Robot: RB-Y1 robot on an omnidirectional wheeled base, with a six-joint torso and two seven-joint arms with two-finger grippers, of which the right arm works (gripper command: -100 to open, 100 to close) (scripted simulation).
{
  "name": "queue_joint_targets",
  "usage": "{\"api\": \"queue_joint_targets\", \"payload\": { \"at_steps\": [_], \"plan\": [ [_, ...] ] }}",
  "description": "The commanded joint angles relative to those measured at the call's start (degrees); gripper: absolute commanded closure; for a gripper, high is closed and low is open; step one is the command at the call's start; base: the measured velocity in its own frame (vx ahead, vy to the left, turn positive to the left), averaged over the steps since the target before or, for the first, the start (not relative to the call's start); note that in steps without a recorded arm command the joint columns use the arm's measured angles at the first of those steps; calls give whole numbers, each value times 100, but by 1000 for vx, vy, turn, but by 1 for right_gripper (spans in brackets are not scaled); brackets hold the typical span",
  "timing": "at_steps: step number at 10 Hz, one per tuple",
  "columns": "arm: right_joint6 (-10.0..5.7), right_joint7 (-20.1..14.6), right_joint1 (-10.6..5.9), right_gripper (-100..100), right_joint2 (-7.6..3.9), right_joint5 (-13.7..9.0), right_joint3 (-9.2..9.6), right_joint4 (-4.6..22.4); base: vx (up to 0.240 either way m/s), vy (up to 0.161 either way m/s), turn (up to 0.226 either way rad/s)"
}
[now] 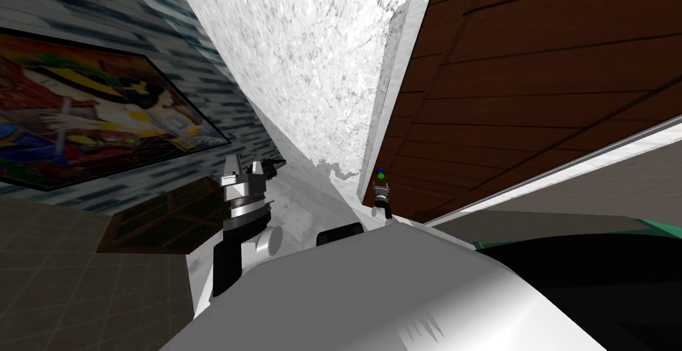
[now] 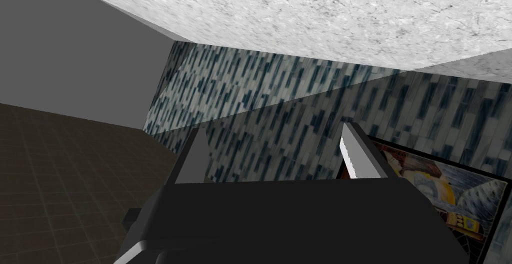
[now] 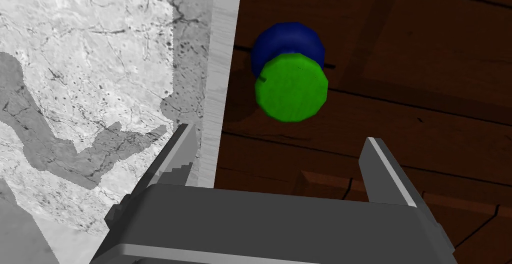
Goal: Pull the door open
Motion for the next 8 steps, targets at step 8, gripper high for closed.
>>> {"api": "queue_joint_targets", "payload": {
  "at_steps": [8],
  "plan": [
    [-39,-903,91,-100,-167,-247,24,33,-17,-6,47]
  ]
}}
